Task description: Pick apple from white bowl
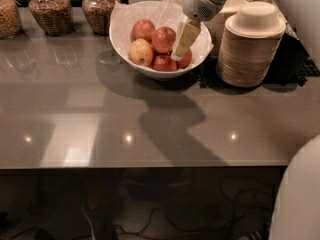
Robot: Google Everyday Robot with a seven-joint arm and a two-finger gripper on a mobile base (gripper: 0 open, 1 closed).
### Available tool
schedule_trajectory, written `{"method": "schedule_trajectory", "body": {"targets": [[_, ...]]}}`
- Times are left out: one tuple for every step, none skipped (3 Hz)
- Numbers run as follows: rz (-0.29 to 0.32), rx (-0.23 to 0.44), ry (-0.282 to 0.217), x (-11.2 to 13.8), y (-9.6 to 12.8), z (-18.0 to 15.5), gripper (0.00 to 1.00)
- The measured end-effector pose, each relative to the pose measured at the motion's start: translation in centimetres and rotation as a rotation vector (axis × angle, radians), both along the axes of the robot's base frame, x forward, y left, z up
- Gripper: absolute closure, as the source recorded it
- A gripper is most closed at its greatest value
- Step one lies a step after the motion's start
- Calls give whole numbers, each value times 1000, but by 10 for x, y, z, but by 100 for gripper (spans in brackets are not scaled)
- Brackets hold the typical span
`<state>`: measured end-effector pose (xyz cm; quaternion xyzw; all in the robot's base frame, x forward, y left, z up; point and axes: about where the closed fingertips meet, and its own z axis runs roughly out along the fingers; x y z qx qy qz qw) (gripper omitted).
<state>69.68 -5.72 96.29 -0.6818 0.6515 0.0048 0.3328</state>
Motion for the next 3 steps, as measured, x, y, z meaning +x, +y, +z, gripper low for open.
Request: {"method": "schedule_trajectory", "body": {"targets": [[-20, 11, 16, 10, 1, -5, 34], [-44, 28, 39, 18, 0, -13, 52], [-62, 44, 58, 25, 0, -19, 43]]}}
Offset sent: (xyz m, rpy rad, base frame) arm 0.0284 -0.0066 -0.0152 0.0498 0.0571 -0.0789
